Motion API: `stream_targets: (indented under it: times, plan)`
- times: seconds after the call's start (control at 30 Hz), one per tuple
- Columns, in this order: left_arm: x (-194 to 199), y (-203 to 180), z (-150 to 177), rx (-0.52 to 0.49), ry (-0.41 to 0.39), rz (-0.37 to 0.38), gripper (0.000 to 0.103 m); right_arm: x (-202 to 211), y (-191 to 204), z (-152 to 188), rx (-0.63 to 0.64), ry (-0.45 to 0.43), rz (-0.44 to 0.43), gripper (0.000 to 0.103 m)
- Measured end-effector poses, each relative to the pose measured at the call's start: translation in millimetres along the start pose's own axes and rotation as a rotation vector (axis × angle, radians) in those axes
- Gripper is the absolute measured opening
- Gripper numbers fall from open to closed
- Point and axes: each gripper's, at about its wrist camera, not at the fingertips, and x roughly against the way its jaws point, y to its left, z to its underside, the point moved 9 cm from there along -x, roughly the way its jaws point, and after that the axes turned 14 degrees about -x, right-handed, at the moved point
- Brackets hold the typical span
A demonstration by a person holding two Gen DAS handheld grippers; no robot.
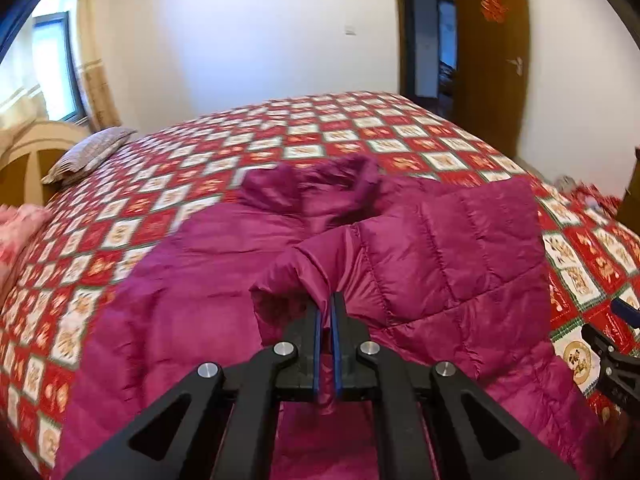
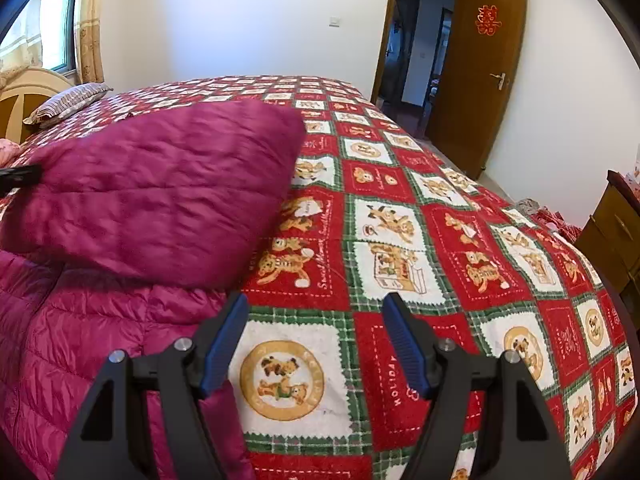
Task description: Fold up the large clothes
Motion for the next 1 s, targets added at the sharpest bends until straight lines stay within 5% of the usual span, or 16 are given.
stream_targets:
  times: [0.27, 0.37, 0.6, 0.67, 0.73, 0.8, 0.87, 1.0]
  plan:
    - [10, 26, 61, 0.051, 0.072, -0.068, 0.004, -9, 14, 1, 0.037, 0.054, -0.047, 0.071]
    - [3, 20, 84, 0.076, 0.110, -0.052, 0.004, -12, 18, -1, 0.030, 0.083, -0.081, 0.053]
    - [17, 41, 68, 0.104, 0.057, -0.136, 0.012, -25, 14, -30, -0.001, 0.117, -0.098, 0.052]
    - [32, 51, 63, 0.107, 0.025, -0.203, 0.023, -27, 13, -44, -0.023, 0.112, -0.108, 0.052]
    - [41, 60, 59, 0.123, 0.002, -0.256, 0.076, -31, 12, -64, -0.064, 0.093, -0.126, 0.052]
    - [49, 68, 51, 0.165, -0.068, -0.274, 0.097, -37, 16, -80, -0.102, 0.071, -0.139, 0.048]
    - [44, 67, 40, 0.192, -0.107, -0.247, 0.097, -49, 27, -94, -0.144, 0.066, -0.176, 0.046]
    - [4, 53, 24, 0.129, -0.043, -0.256, 0.097, -77, 64, -105, -0.128, 0.075, -0.211, 0.042]
